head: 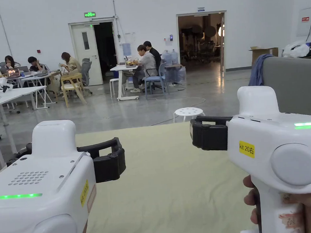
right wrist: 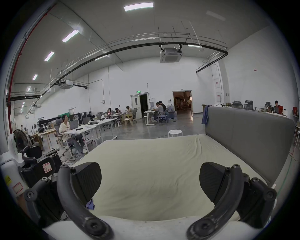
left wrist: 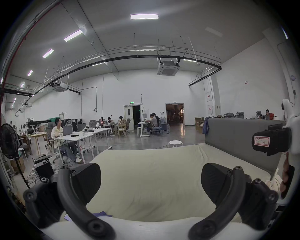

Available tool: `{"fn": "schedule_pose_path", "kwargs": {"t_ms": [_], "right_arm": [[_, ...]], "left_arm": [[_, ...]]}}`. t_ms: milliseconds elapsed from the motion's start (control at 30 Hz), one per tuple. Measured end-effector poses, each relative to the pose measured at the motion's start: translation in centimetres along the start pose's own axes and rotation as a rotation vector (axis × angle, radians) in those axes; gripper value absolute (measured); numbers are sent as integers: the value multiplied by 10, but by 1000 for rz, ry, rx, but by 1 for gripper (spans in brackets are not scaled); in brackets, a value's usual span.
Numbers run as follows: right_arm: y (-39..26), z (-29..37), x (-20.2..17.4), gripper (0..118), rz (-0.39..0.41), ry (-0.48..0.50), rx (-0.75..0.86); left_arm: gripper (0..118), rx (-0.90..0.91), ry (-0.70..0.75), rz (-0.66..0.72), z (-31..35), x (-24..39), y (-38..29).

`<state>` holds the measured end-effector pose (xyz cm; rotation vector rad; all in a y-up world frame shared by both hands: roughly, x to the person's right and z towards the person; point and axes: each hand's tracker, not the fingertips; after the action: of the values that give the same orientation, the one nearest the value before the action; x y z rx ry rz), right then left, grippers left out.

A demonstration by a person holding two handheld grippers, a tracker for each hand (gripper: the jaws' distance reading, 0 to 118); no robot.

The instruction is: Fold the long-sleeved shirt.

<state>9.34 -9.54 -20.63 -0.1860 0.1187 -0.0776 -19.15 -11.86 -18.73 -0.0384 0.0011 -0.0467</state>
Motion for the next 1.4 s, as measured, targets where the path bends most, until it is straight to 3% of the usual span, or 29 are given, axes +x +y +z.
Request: {"fn": "schedule_pose_path", "kwargs": {"t_ms": [700,1400], "right_arm": [[2,3,-5,118,-13,-65,16],[2,0,-9,118,-8,-63,-1]], "left_arm": [[118,-12,-16,8,0,-1,-1],[118,-12,-6,-1,0,-3,1]]}}
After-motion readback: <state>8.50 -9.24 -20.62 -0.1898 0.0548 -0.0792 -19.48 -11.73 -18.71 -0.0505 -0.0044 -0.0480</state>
